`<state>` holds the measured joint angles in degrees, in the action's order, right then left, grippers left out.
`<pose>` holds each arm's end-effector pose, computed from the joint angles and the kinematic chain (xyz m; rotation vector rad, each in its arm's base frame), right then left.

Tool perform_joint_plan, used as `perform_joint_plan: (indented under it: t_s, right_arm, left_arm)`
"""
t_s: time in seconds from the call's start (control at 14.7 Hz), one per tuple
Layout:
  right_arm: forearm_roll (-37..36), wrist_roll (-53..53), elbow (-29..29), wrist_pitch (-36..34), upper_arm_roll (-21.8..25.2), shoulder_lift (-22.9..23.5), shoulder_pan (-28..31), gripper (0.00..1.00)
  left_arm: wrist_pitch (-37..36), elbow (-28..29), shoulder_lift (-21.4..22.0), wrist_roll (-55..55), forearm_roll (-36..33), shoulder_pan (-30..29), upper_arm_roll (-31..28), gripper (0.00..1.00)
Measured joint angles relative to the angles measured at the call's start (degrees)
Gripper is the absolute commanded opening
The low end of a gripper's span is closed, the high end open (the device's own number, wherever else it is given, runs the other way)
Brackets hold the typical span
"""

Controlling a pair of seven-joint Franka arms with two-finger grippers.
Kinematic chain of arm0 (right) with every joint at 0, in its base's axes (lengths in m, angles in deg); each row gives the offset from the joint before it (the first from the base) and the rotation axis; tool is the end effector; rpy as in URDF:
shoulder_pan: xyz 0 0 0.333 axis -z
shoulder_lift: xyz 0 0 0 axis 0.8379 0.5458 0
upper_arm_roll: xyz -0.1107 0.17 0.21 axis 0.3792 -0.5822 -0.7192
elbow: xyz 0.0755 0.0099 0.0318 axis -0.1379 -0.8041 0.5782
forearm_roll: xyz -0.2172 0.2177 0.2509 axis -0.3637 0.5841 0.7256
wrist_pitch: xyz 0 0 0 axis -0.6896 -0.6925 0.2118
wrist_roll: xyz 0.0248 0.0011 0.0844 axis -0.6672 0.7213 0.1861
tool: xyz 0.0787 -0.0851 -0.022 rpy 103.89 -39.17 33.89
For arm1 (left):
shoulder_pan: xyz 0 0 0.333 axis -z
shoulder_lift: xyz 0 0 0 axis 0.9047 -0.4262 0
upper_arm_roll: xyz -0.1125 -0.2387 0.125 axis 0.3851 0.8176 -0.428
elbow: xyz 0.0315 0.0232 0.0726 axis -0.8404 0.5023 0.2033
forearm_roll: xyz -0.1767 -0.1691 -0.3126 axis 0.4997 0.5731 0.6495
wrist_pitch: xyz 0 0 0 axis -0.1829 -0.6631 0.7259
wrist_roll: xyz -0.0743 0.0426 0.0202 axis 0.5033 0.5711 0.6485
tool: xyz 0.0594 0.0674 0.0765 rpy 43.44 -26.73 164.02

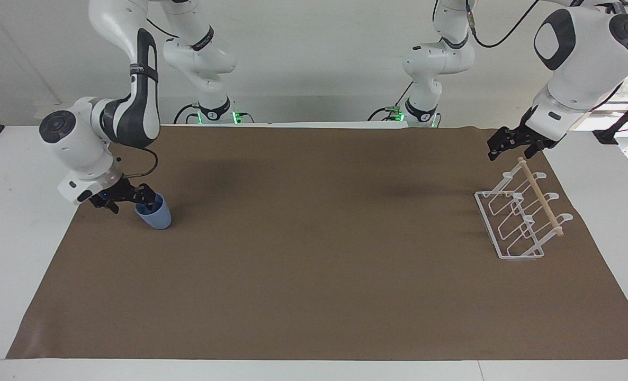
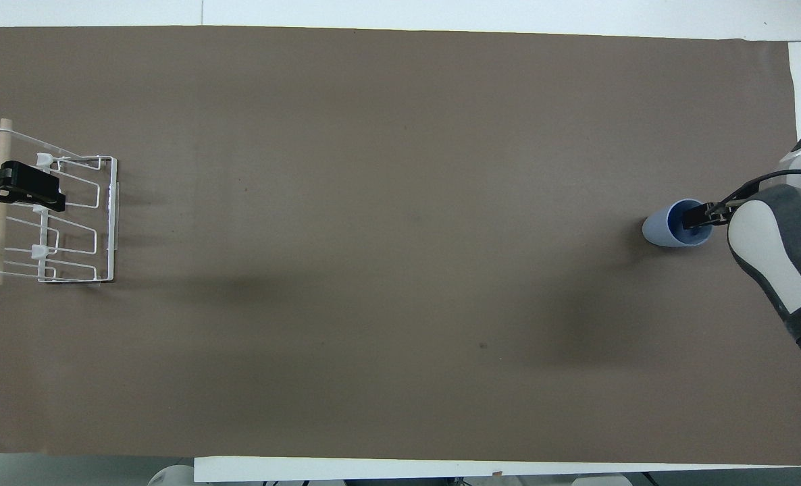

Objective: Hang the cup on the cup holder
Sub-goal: 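Grip the cup rim with the right gripper and tip it sideways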

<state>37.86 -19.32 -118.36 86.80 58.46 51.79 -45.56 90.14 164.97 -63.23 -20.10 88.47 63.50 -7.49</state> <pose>0.5458 -0.1320 0.3198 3.1285 0.1515 -0.0984 0.5432 -0.0413 0.5411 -3.1335 0.0767 0.1689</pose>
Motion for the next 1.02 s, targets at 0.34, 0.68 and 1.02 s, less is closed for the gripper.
perform_joint_plan:
  t_s: [0.34, 0.68, 1.02]
  right_arm:
    - [0.01, 1.50, -0.98, 0.73, -0.18, 0.00, 0.18, 0.04]
    - [0.29, 1.54, -1.08, 0.48, -0.48, -0.25, -0.06, 0.00]
    - [2.98, 4.61, 6.96, -11.89, -1.26, -0.74, -2.78, 0.00]
  left_arm:
    - [0.00, 0.00, 0.00, -0.01, 0.00, 0.00, 0.00, 1.00]
    - [0.00, 0.00, 0.00, -0.01, 0.00, 0.00, 0.00, 1.00]
    - [-1.81, -0.01, 0.00, -0.16, 0.00, 0.00, -0.02, 1.00]
